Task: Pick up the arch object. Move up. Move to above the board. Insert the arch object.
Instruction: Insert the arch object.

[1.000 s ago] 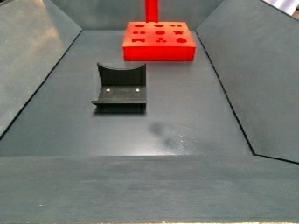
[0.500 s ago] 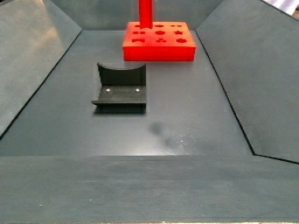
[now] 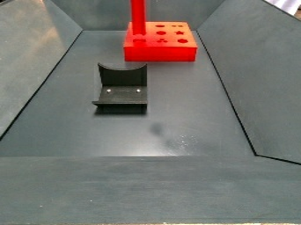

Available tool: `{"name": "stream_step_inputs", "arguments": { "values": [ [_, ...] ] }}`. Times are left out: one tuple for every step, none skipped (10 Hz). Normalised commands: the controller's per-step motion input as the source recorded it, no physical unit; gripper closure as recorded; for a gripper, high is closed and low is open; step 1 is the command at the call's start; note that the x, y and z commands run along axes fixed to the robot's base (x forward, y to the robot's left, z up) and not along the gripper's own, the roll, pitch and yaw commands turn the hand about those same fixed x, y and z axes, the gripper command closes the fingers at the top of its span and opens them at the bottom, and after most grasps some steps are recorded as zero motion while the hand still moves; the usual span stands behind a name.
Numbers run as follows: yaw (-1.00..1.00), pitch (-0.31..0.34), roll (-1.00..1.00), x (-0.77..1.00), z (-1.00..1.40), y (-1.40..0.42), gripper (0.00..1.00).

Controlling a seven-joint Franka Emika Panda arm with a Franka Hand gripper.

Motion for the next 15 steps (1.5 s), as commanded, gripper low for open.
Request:
{"name": "stream_step_inputs", "arguments": {
  "values": [
    [0.23, 0.000, 0.18, 0.31, -0.08, 0.00, 1.00],
    [0.21, -0.009, 0.14, 0.10, -0.18, 0.00, 1.00],
    [0.04, -0.036, 0.01, -0.02, -0.18, 0.03, 1.00],
    [0.07, -0.043, 0.03, -0.11, -0.18, 0.11, 1.00],
    [0.00, -0.021, 0.01, -0.14, -0.19, 0.10, 1.00],
    [-0.02, -0.040, 0.00, -0.25, -0.14, 0.08, 1.00],
    [-0.03, -0.037, 0.00, -0.19, -0.09, 0.00, 1.00],
    [-0.03, 0.000, -0.01, 0.00, -0.12, 0.00, 1.00],
    [0.00, 0.000, 0.00, 0.00, -0.25, 0.00, 1.00],
    [0.00, 0.000, 0.03, 0.21, -0.34, -0.05, 1.00],
    [0.12, 0.000, 0.10, 0.33, -0.43, -0.07, 1.00],
    [0.25, 0.000, 0.16, 0.31, -0.49, -0.08, 1.00],
    [0.25, 0.000, 0.18, 0.22, -0.46, -0.08, 1.00],
    [0.24, 0.000, 0.20, 0.19, -0.48, -0.09, 1.00],
    [0.17, 0.000, 0.15, 0.17, -0.47, -0.09, 1.00]
  ]
}}
